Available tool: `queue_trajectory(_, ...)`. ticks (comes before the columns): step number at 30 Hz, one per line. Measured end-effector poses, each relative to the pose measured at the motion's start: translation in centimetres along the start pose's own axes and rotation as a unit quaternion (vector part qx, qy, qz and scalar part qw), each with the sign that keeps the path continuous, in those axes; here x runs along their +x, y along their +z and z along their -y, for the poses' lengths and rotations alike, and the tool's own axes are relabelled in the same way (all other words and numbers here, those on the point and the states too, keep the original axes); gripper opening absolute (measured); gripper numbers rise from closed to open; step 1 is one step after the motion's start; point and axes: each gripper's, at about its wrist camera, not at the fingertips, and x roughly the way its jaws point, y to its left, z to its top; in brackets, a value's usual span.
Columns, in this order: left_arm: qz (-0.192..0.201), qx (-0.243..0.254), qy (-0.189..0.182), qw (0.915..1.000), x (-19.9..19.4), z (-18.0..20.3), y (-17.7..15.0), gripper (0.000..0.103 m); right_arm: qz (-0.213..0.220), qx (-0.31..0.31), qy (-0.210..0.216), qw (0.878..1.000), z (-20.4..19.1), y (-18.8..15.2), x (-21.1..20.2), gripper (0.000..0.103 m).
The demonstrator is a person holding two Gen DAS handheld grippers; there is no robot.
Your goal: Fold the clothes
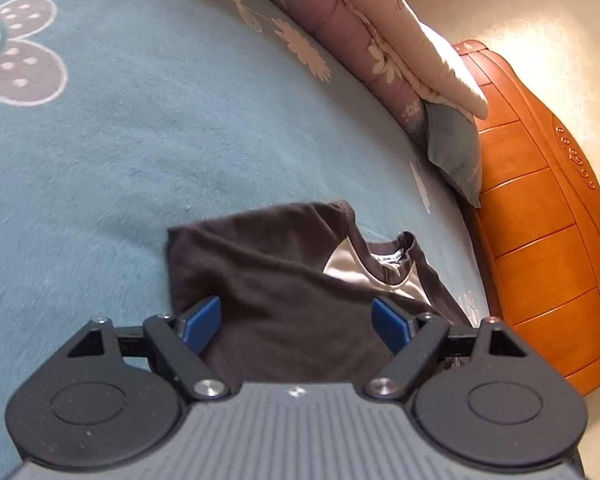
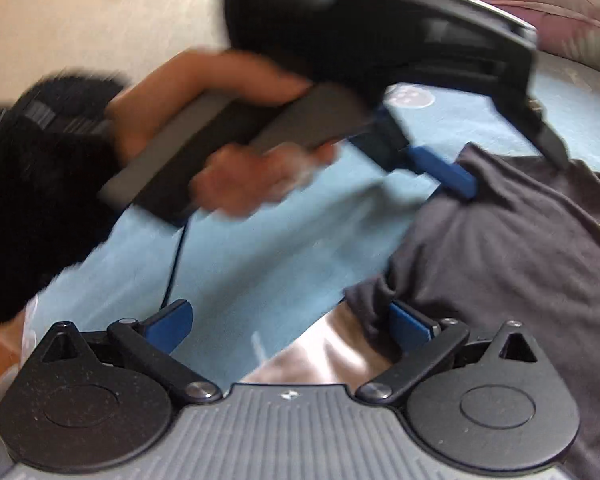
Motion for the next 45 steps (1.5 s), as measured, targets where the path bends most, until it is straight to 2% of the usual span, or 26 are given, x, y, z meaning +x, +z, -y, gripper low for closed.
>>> queue_trajectory(3,-0.002,0.021,0.008,0.9997,0.4,0.4,0.6,0.083,0.008,-0.004,0.002,1.0,-0.3,0.8,-1.3,0.103)
queue_trajectory(6,-0.01,0.031,0.006,0.9995,0.0,0.1,1.2,0.083,0.048,-0.01,-0.035,0.998,-0.2,1.8,-2.2,0.103)
queue_trajectory(10,-0.016,0.033,0.002,0.9993,0.1,-0.1,1.5,0.083,0.011,0.013,-0.007,1.0,0.2,2.5,1.1,0.103)
queue_trajectory(14,-0.02,0.036,0.001,0.9991,0.2,-0.2,1.5,0.083,0.016,-0.023,-0.016,0.999,-1.5,2.9,2.5,0.103)
queue_trajectory(17,-0.016,0.05,0.018,0.9984,-0.5,0.6,1.3,0.082,0.02,-0.016,-0.009,1.0,-1.5,2.9,0.7,0.103)
queue_trajectory(20,-0.006,0.077,0.041,0.9962,-2.4,2.0,0.4,0.082,0.03,-0.022,-0.029,0.999,-1.3,1.8,-3.6,0.103)
queue_trajectory(23,0.005,0.128,0.033,0.9913,-4.1,3.9,-1.5,0.084,0.037,-0.008,-0.093,0.995,1.0,-0.9,-8.6,0.103)
queue_trajectory(26,-0.005,0.183,0.031,0.9827,-4.1,5.7,-4.0,0.088,0.037,0.058,-0.158,0.985,5.4,-3.5,-12.4,0.103)
queue_trajectory(29,-0.028,0.242,0.059,0.9681,-2.6,7.1,-6.7,0.088,0.036,0.155,-0.185,0.97,10.0,-7.2,-14.2,0.103)
queue_trajectory(31,-0.055,0.254,0.086,0.9617,-1.4,7.3,-8.2,0.088,0.034,0.208,-0.186,0.96,12.4,-9.9,-15.0,0.103)
queue_trajectory(33,-0.048,0.281,0.101,0.9532,-1.4,7.6,-9.4,0.088,0.041,0.212,-0.182,0.959,12.5,-11.2,-15.6,0.103)
queue_trajectory(35,-0.048,0.301,0.109,0.9462,-1.5,8.6,-9.4,0.088,0.031,0.195,-0.207,0.958,11.8,-11.3,-16.1,0.103)
queue_trajectory(38,-0.042,0.325,0.102,0.9391,-1.1,10.5,-8.5,0.088,0.042,0.147,-0.245,0.957,12.1,-10.1,-17.1,0.103)
queue_trajectory(41,-0.049,0.325,0.092,0.9398,0.5,10.6,-7.9,0.09,0.06,0.158,-0.238,0.956,14.6,-8.9,-17.0,0.103)
queue_trajectory(45,-0.058,0.309,0.101,0.9439,1.4,8.9,-8.3,0.09,0.053,0.197,-0.233,0.951,17.5,-9.5,-17.0,0.103)
